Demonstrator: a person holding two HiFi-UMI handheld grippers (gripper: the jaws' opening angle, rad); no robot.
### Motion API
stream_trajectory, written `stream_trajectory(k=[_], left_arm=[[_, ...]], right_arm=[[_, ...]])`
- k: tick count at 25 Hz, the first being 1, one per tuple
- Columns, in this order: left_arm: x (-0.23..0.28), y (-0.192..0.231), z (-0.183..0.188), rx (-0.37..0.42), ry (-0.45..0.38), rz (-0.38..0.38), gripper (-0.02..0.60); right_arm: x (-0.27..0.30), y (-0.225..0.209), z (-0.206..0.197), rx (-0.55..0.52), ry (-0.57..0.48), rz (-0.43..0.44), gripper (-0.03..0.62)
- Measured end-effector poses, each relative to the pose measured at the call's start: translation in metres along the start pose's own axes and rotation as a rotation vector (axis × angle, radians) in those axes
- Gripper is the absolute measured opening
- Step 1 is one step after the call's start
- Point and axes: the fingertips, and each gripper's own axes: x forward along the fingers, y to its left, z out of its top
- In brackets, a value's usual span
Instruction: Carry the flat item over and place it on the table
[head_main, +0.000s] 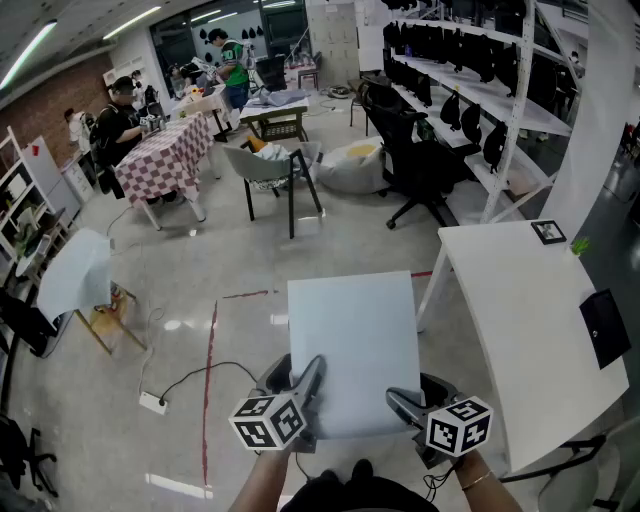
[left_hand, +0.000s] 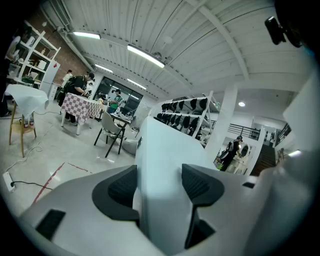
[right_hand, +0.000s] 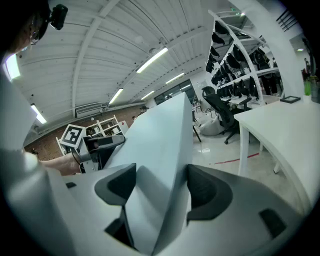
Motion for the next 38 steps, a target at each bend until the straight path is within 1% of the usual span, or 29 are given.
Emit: stream_trajectory(k=[4,9,13,18,22,27,38], left_arm=[[-0.001,0.0,-0.001,-0.003,-0.001,0.011,0.281],[-0.002,0.005,-0.007,-0.028,0.0,0.028,0.281],[0.0,0.007,-0.009,-0.038,0.008,0.045,0.281],[0.02,0.014,-0.006,-0.035,0.021,0.049,0.281],[0.048,0.029,0.002,-0.038,0.037,0.042,0.281],[0.096,0.055,0.025,-0.039,0.053,0.015,0.281],[0.226,0.125,0.122,0.014,0.093,-0.089,0.281]], right_arm=[[0.001,-0.001,-0.001,0.001,0.0,0.006,0.319],[0.003,0.0,-0.002,0.004,-0.016,0.019,0.324],[0.007,-0.003,-0.002,0.012,-0.008,0.022,0.324],[0.023,-0.016,0.004,0.033,0.002,0.016,0.324],[0.046,-0.029,0.015,0.045,0.005,-0.003,0.325],[0.09,-0.049,0.041,0.057,-0.001,-0.032,0.325],[0.211,-0.085,0.135,0.114,-0.059,-0.133,0.327]])
